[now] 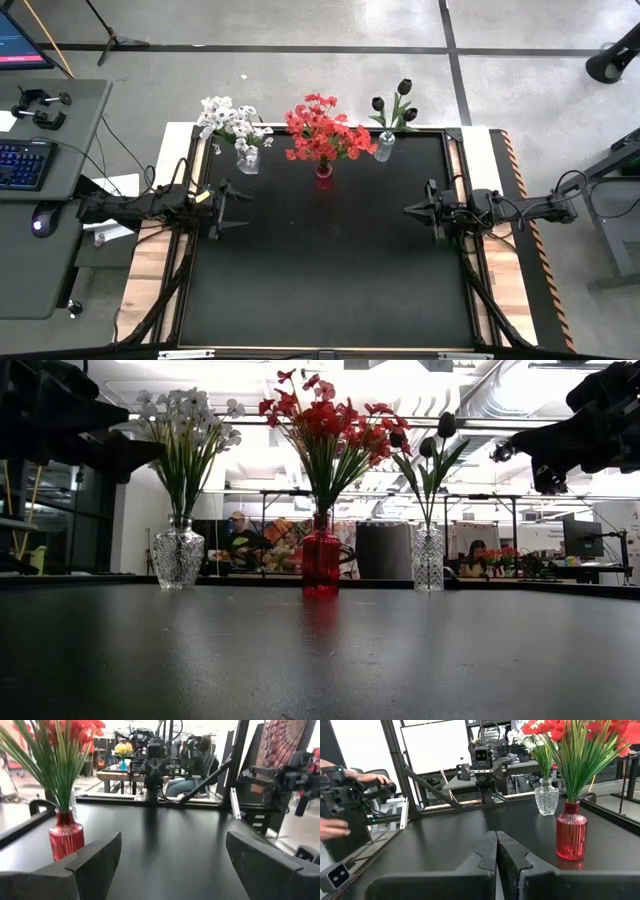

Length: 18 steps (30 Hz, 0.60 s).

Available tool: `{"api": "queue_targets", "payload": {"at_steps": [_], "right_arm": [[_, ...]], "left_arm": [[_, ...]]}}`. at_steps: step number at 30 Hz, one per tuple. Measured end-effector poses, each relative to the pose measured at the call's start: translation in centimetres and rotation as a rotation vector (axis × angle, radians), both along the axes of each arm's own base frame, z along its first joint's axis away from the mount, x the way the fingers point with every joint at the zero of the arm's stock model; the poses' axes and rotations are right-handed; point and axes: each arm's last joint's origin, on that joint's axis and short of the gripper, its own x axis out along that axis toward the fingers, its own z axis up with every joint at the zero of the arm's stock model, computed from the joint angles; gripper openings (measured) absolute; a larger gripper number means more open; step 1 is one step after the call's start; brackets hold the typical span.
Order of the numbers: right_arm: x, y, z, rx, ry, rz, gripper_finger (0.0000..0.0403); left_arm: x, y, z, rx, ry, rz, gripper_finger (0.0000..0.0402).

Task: Sort flowers into vase by color
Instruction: Return to Home Position

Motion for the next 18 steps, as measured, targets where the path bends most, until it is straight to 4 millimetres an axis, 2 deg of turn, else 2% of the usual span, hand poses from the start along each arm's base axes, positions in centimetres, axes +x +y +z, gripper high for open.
{"api": "queue_targets", "payload": {"at_steps": [8, 18], "right_arm": [[0.0, 0.0, 0.0, 0.0, 0.0, 0.0, 0.0], [0.0, 0.0, 0.0, 0.0, 0.0, 0.0, 0.0]], "left_arm": [[0.01, 0.37, 0.01, -0.214, 0.002, 0.033, 0.0346], [0.03, 0.38, 0.0, -0.231, 0.003, 0.033, 0.0346]]}}
